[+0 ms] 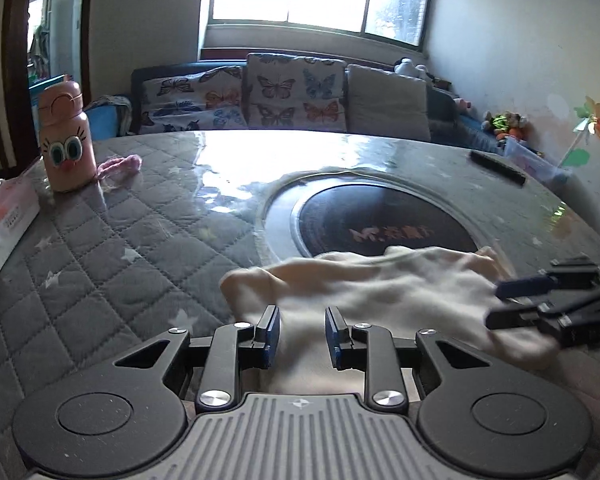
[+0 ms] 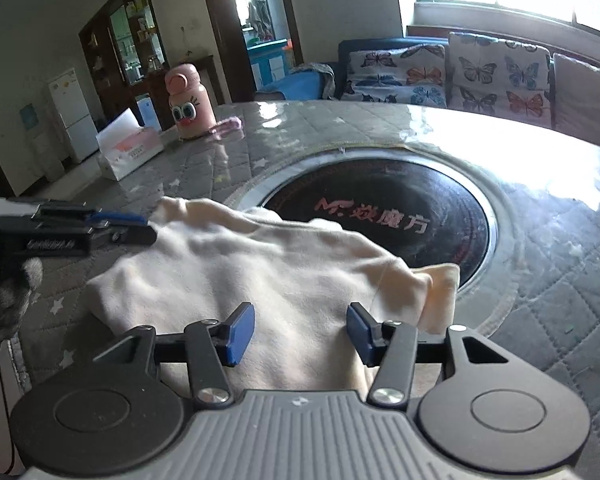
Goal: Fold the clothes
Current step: 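Press and smooth the folded shirt with both grippers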
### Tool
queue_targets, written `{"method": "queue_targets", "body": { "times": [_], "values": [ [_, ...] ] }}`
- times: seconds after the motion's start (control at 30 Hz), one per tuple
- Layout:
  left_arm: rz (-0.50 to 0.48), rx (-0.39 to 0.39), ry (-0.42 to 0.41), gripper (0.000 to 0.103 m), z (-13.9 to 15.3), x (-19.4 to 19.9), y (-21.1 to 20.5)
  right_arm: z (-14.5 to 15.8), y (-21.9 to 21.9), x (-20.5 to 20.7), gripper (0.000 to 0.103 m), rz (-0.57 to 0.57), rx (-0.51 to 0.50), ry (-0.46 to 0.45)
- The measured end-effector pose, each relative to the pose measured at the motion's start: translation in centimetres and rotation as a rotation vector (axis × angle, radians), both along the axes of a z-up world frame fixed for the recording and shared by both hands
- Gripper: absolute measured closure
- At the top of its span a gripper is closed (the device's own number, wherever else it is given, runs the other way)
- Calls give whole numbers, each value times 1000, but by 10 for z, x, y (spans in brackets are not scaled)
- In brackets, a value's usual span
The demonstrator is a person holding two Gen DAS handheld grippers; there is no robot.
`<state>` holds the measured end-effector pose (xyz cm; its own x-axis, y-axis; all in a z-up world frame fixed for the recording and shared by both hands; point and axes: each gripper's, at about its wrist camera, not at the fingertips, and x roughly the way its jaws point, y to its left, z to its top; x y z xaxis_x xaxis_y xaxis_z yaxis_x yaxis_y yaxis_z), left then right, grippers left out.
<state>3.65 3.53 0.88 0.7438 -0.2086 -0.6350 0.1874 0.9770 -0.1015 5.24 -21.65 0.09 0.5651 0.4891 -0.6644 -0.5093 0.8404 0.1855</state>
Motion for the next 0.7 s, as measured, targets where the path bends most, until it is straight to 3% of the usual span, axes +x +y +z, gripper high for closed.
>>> {"method": "queue_targets", "body": {
  "times": [0.13,0.37,0.7],
  "values": [
    [56,-14,46,76,-10,12,14,-1,-1,1,50,3,2,5],
    [49,-23,-1,76,4,19,8,4,-2,13,49,-7,17,-9],
    [79,12,39,74,-10,34,12,-13,-10,40,49,-72,31,36]
  ]
}}
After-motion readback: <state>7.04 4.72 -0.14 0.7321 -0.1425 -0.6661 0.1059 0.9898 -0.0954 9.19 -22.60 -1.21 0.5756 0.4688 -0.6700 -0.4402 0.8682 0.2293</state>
